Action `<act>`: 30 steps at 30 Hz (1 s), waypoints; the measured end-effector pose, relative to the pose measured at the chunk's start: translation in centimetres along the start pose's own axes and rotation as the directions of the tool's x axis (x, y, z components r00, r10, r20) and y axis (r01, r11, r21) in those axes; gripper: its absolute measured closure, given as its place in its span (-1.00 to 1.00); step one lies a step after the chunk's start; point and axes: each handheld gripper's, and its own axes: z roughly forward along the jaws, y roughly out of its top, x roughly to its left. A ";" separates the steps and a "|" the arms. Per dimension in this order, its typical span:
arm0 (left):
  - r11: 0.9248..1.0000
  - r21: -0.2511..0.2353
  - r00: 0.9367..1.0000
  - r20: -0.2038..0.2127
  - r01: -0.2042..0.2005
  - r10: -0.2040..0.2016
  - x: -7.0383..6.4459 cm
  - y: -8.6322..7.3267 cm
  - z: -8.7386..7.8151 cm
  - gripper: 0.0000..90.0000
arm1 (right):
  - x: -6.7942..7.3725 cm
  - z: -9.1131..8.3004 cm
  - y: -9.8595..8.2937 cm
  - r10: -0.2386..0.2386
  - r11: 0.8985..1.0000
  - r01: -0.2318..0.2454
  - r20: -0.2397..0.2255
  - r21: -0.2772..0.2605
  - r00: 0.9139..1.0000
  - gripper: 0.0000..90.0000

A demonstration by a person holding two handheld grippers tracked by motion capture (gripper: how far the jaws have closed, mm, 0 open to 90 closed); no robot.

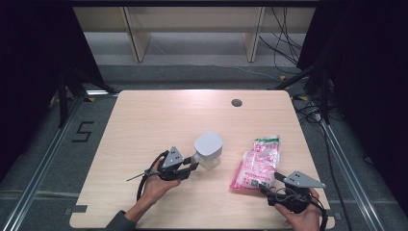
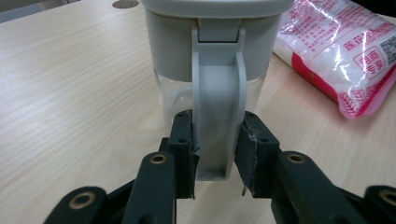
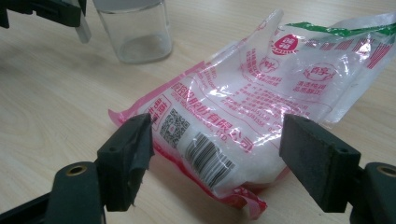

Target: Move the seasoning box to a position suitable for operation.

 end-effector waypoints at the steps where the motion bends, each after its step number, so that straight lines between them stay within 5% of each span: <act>1: 1.000 0.000 1.000 0.000 0.000 0.000 0.0 0.0 0.0 0.52 | 0.0 0.0 0.0 -0.001 1.000 0.001 0.001 -0.001 1.000 -0.40; 2: 1.000 -0.013 0.999 -0.052 -0.003 0.003 0.6 -0.1 0.0 0.51 | 0.0 0.0 0.0 -0.001 1.000 0.001 0.001 -0.001 1.000 -0.40; 10: 1.000 -0.016 0.996 -0.088 -0.001 0.000 2.6 -0.1 -0.2 0.53 | -0.1 0.1 0.0 -0.015 1.000 0.015 0.006 -0.001 1.000 -0.40; 12: 0.999 -0.009 0.995 -0.093 -0.037 0.035 2.9 0.0 -0.2 0.53 | -0.1 0.0 0.0 -0.014 1.000 0.014 0.006 -0.004 1.000 -0.40; 15: 0.999 -0.007 0.995 -0.082 -0.052 0.051 3.1 0.0 -0.1 0.54 | -0.1 0.0 0.0 -0.012 1.000 0.013 0.004 -0.004 1.000 -0.40; 16: 1.000 -0.019 0.997 -0.068 -0.020 0.019 3.2 0.0 0.0 0.54 | -0.1 0.1 0.0 -0.016 1.000 0.016 0.009 -0.001 1.000 -0.40; 18: 0.998 -0.034 0.997 -0.050 -0.057 0.056 3.6 -0.1 0.1 0.54 | -0.1 0.2 0.0 -0.027 1.000 0.027 0.006 -0.006 1.000 -0.40; 19: 0.999 -0.041 0.999 -0.045 -0.030 0.028 3.6 -0.2 0.2 0.54 | 0.1 0.1 0.0 0.013 1.000 -0.013 -0.007 0.005 1.000 -0.40; 23: 0.997 -0.031 0.997 -0.028 -0.074 0.074 3.8 -0.1 0.0 0.54 | 0.1 0.1 0.0 0.014 1.000 -0.014 0.001 0.006 1.000 -0.40; 25: 0.998 -0.037 0.999 0.001 -0.045 0.045 3.7 -0.3 -0.1 0.54 | 0.1 0.1 0.0 0.015 1.000 -0.015 0.000 0.006 1.000 -0.40; 30: 0.997 -0.031 0.995 0.059 -0.075 0.077 3.5 -0.3 -0.2 0.54 | 0.1 0.2 0.0 0.006 1.000 -0.006 -0.001 0.008 1.000 -0.40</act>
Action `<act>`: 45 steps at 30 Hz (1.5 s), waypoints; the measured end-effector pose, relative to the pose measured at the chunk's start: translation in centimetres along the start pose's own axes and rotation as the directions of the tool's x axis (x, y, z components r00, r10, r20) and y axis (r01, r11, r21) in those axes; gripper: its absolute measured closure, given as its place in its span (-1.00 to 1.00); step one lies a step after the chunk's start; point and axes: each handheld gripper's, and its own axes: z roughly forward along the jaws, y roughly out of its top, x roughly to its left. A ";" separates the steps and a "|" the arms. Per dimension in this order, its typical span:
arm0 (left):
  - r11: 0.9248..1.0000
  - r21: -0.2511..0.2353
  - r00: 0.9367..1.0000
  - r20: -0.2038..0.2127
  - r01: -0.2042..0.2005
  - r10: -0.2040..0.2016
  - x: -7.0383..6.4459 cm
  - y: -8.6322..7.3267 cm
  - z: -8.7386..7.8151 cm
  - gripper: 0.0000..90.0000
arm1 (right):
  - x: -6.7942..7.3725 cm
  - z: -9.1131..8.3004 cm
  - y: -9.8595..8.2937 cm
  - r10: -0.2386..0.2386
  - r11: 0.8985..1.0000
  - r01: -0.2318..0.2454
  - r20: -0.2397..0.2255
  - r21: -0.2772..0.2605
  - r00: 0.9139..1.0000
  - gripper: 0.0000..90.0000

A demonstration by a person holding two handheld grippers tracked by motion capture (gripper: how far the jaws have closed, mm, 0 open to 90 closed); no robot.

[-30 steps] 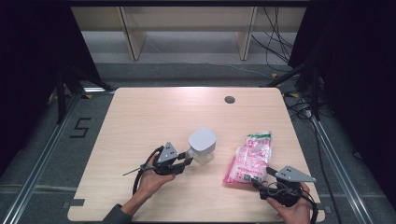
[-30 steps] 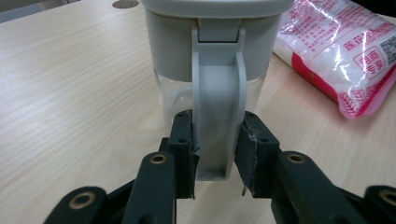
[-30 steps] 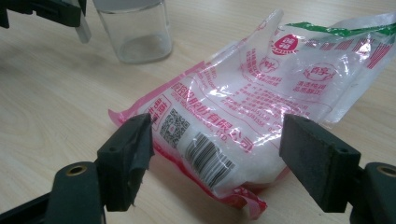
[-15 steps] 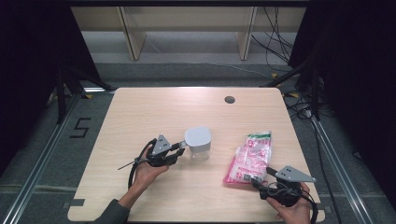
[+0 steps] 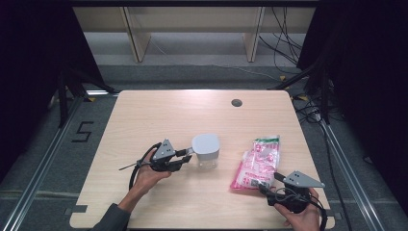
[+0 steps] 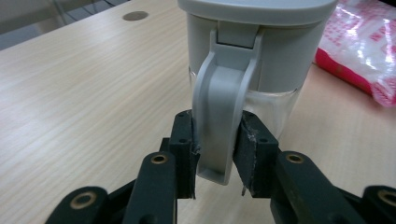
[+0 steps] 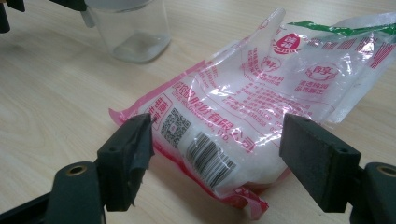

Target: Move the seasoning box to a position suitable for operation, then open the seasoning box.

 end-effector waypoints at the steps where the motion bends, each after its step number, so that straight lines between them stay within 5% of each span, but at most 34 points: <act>1: 1.000 0.003 1.000 0.007 -0.006 0.006 -0.1 0.0 0.0 0.53 | 0.0 0.0 0.0 0.001 1.000 -0.001 0.001 0.001 1.000 -0.40; 4: 1.000 0.012 1.000 -0.008 -0.003 0.003 -0.3 0.2 0.0 0.53 | 0.1 0.0 0.0 0.011 1.000 -0.011 0.003 0.002 1.000 -0.40; 8: 1.000 0.013 1.000 0.024 -0.003 0.003 0.2 0.2 0.1 0.53 | 0.1 0.0 0.0 0.008 1.000 -0.008 0.001 0.002 1.000 -0.40; 12: 1.000 0.011 1.000 -0.011 0.025 -0.024 0.9 0.2 0.2 0.54 | -0.2 0.0 0.0 -0.019 1.000 0.019 -0.011 -0.005 1.000 -0.40; 18: 1.000 0.016 1.000 -0.008 0.017 -0.017 0.9 0.2 0.1 0.54 | -0.3 0.1 -0.1 -0.001 1.000 0.001 -0.006 0.003 1.000 -0.40; 19: 1.000 0.018 1.000 -0.007 -0.008 0.008 1.0 0.2 0.1 0.54 | -0.4 0.1 -0.1 0.001 1.000 -0.001 -0.004 0.002 1.000 -0.40; 32: 1.000 0.018 1.000 0.002 -0.004 0.004 0.3 0.4 0.4 0.54 | -0.4 0.3 -0.2 0.015 1.000 -0.015 -0.013 0.004 1.000 -0.40; 34: 0.999 0.015 0.999 0.016 0.031 -0.031 0.5 0.2 0.2 0.53 | -0.5 0.2 -0.2 -0.005 1.000 0.005 -0.008 -0.003 1.000 -0.40; 36: 0.999 0.033 1.000 0.010 0.011 -0.011 0.5 0.1 0.0 0.38 | -0.5 0.2 -0.2 -0.001 1.000 0.001 -0.008 -0.002 1.000 -0.40; 42: 0.998 0.025 0.999 -0.015 0.050 -0.049 0.4 0.6 -1.9 0.03 | -0.4 0.1 -0.2 0.023 1.000 -0.023 -0.012 0.013 1.000 -0.40; 45: 0.998 0.016 0.998 -0.020 0.059 -0.059 0.0 1.3 -2.8 -0.12 | -0.5 0.2 -0.2 -0.003 1.000 0.003 -0.008 -0.007 1.000 -0.40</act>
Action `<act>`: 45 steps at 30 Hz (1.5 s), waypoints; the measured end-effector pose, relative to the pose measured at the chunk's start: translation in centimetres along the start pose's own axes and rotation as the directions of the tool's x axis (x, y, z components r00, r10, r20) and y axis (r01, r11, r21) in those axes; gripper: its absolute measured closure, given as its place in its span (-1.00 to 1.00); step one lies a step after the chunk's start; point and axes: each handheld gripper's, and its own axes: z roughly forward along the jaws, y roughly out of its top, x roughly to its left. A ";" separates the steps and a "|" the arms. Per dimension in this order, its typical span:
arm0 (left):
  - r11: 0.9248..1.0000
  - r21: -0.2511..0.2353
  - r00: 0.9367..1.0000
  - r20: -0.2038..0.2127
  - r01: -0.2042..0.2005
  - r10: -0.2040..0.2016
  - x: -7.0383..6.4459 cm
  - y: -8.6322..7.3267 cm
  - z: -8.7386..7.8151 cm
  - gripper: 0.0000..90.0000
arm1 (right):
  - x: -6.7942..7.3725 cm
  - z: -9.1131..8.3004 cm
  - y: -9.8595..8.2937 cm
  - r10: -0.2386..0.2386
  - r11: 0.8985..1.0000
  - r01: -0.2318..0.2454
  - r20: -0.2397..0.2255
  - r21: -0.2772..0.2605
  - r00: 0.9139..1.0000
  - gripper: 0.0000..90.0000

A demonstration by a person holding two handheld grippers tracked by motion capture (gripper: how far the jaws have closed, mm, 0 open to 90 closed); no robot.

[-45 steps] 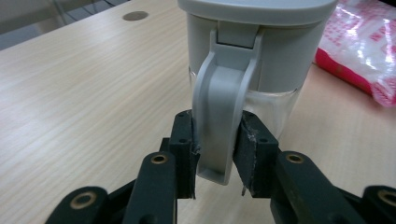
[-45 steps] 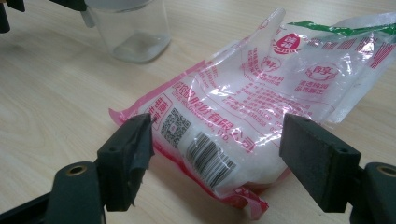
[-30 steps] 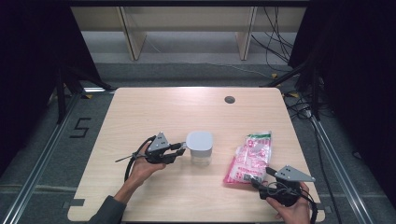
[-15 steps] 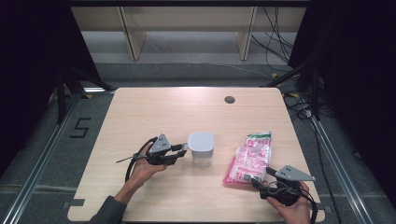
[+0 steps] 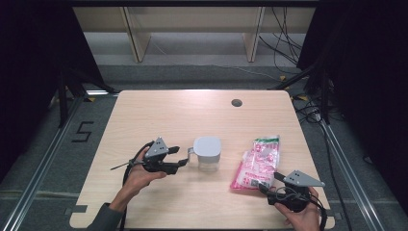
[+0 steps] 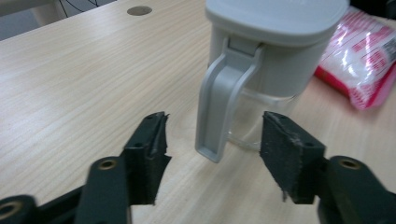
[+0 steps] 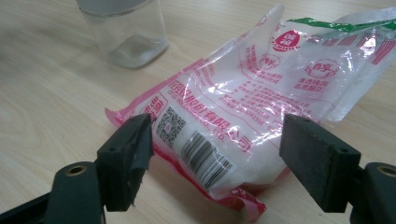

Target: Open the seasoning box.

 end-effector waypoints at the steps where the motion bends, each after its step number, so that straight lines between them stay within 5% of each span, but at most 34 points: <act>1: 1.000 -0.010 1.000 -0.006 0.000 0.000 -0.2 0.2 -0.2 -0.12 | 0.0 0.0 0.0 -0.001 1.000 0.001 0.000 0.000 1.000 -0.40; 4: 1.000 -0.028 1.000 0.006 0.013 -0.013 -0.5 0.9 -0.8 -0.14 | 0.3 0.0 0.0 0.014 1.000 -0.014 -0.003 0.003 1.000 -0.40; 10: 0.996 -0.076 0.999 0.022 0.043 -0.041 -0.9 2.2 -1.0 0.16 | 0.4 0.3 0.3 -0.023 1.000 0.023 -0.010 -0.003 1.000 -0.40; 17: 0.995 -0.103 1.000 0.016 0.015 -0.013 -0.9 3.4 -0.9 0.71 | 0.6 0.4 0.4 -0.027 1.000 0.027 -0.006 0.002 1.000 -0.40; 23: 0.993 -0.117 1.000 0.005 -0.001 0.002 -1.2 4.0 -0.2 0.94 | 0.7 0.5 0.4 -0.032 0.999 0.032 -0.014 0.001 0.999 -0.40; 30: 0.993 -0.116 1.000 0.002 -0.005 0.006 -1.3 4.2 0.9 0.98 | 1.1 0.5 0.5 -0.013 1.000 0.013 -0.013 0.007 1.000 -0.40; 31: 0.993 -0.120 1.000 0.002 0.001 0.000 -1.2 4.3 1.0 0.98 | 0.8 0.6 0.6 -0.046 0.999 0.046 -0.018 -0.002 0.999 -0.40; 38: 0.992 -0.125 1.000 0.018 0.000 0.002 -0.9 4.3 1.6 0.97 | 1.0 0.7 0.7 -0.042 0.999 0.042 -0.017 0.006 0.999 -0.39; 40: 0.992 -0.125 1.000 0.013 0.002 0.000 -1.1 4.3 1.7 0.97 | 1.3 0.5 0.7 -0.012 1.000 0.013 -0.012 0.016 1.000 -0.39; 45: 0.992 -0.127 1.000 0.012 0.012 -0.011 -1.1 4.2 1.7 0.96 | 1.4 0.6 0.9 -0.039 0.999 0.039 -0.023 0.013 0.999 -0.34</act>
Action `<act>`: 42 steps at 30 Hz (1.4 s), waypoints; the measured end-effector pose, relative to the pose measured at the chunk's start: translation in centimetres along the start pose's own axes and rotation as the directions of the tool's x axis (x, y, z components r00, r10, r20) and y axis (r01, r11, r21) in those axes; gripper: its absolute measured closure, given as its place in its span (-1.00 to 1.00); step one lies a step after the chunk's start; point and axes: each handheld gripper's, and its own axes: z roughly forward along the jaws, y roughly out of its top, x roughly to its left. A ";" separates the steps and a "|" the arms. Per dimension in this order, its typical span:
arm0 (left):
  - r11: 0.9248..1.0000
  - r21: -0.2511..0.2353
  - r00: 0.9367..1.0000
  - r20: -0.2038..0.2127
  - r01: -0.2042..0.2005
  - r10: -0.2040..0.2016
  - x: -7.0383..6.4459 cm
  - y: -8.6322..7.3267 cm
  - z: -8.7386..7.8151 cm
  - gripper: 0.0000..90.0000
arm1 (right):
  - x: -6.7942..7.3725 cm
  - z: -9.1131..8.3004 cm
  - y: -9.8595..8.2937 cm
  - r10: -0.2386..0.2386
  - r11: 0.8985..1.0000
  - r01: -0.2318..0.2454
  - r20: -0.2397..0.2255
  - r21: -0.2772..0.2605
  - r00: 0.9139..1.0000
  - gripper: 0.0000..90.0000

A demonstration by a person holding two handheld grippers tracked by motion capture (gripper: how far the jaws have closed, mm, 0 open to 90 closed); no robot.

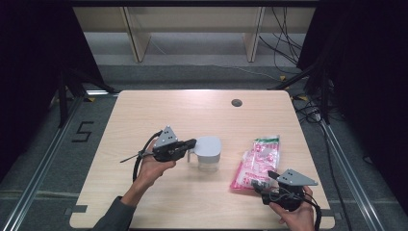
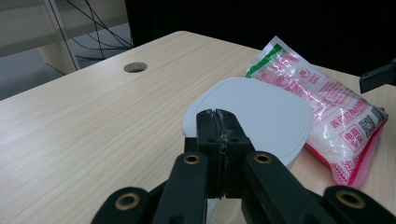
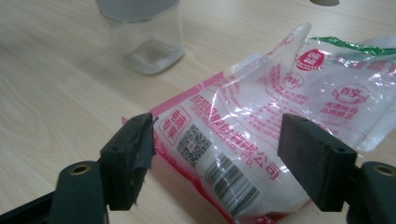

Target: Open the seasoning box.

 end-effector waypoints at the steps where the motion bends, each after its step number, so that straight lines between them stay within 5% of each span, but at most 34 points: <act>1: 1.000 0.000 1.000 0.000 0.000 0.000 0.0 0.0 0.0 0.96 | -0.1 0.1 0.1 -0.024 1.000 0.024 -0.006 -0.009 1.000 -0.31; 5: 1.000 0.001 1.000 -0.001 -0.012 0.012 0.1 0.0 -0.1 0.96 | 0.6 0.4 0.5 -0.021 1.000 0.021 -0.010 -0.007 1.000 -0.22; 8: 1.000 -0.002 1.000 0.002 -0.016 0.016 0.2 0.0 0.0 0.96 | 0.7 1.0 1.2 -0.090 0.996 0.089 -0.008 -0.031 0.996 -0.10; 11: 1.000 0.000 1.000 -0.006 -0.014 0.014 0.1 -0.1 -0.1 0.95 | 1.0 1.7 2.0 -0.109 0.994 0.108 -0.035 -0.037 0.993 0.15; 13: 1.000 0.000 1.000 -0.004 -0.011 0.011 0.1 -0.1 -0.1 0.95 | 1.0 2.3 2.7 -0.165 0.983 0.162 -0.029 -0.089 0.986 0.24; 26: 1.000 0.000 1.000 -0.009 -0.009 0.009 0.3 -0.2 -0.2 0.95 | 2.0 6.0 6.1 -0.222 0.969 0.212 -0.071 -0.124 0.973 0.88; 34: 1.000 -0.006 1.000 -0.007 -0.027 0.027 0.5 -0.3 -0.3 0.96 | 2.1 7.0 7.3 -0.186 0.977 0.174 -0.096 -0.121 0.978 0.99; 35: 1.000 -0.006 1.000 -0.010 -0.017 0.017 0.5 -0.3 -0.3 0.96 | 1.9 7.2 7.5 -0.223 0.969 0.210 -0.094 -0.134 0.970 0.99; 42: 0.999 -0.006 0.999 -0.010 -0.034 0.034 0.5 -0.3 -0.3 0.96 | 2.6 8.0 8.3 -0.225 0.970 0.211 -0.111 -0.123 0.968 1.00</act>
